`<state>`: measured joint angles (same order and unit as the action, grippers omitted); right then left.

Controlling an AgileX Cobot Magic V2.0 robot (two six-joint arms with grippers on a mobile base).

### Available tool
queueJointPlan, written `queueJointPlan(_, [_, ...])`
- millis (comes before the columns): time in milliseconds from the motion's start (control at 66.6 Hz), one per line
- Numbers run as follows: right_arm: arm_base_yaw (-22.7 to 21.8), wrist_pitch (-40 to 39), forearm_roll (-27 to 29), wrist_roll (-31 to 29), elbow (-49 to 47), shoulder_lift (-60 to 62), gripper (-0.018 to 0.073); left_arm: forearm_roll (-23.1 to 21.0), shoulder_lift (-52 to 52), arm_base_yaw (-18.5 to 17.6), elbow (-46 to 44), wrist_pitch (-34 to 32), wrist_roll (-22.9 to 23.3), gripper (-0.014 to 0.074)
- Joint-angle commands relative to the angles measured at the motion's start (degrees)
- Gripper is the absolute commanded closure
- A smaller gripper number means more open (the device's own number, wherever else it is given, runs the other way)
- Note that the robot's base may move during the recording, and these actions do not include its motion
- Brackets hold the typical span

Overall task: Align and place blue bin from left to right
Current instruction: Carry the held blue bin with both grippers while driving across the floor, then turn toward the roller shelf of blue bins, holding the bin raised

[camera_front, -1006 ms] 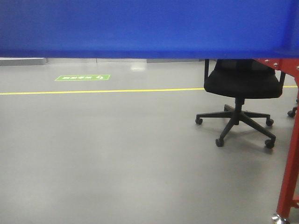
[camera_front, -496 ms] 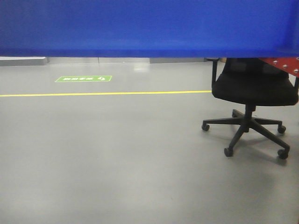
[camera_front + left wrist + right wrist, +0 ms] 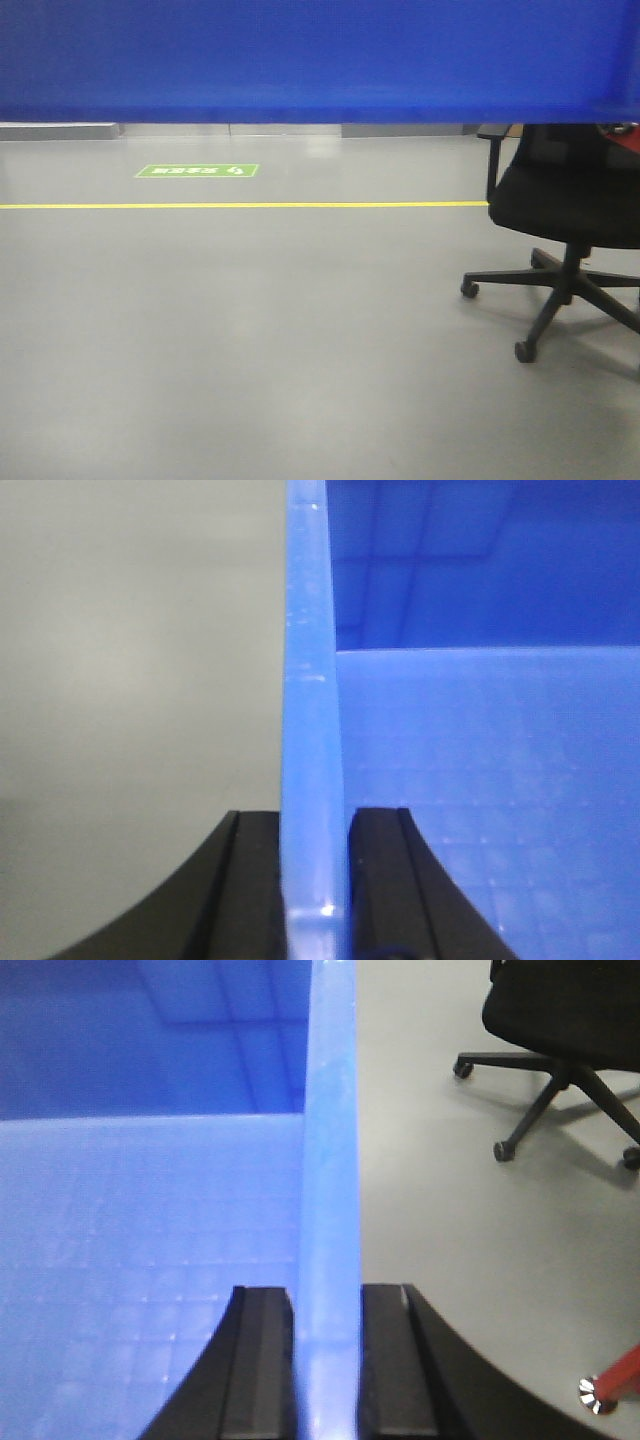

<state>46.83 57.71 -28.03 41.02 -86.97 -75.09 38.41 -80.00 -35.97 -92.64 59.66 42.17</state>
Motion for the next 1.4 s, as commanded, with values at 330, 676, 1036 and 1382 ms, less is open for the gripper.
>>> queueJointPlan(330, [0.3, -11.0, -1.5, -0.6, -1.0, 1.0, 0.0638, 2.4, 0.8, -0.4, -0.6, -4.1, 0.2, 0.0707])
queueJointPlan(676, [0.3, -11.9, -1.5, -0.6, -1.0, 1.0, 0.0638, 2.4, 0.8, -0.4, -0.6, -4.1, 0.2, 0.0707])
queueJointPlan(1036, [0.3, -11.9, -1.5, -0.6, -1.0, 1.0, 0.0638, 2.4, 0.8, -0.4, -0.6, -4.1, 0.2, 0.0707])
queueJointPlan(1382, [0.3, -11.9, -1.5, -0.6, -1.0, 1.0, 0.0638, 2.4, 0.8, -0.4, -0.6, -4.1, 0.2, 0.0707])
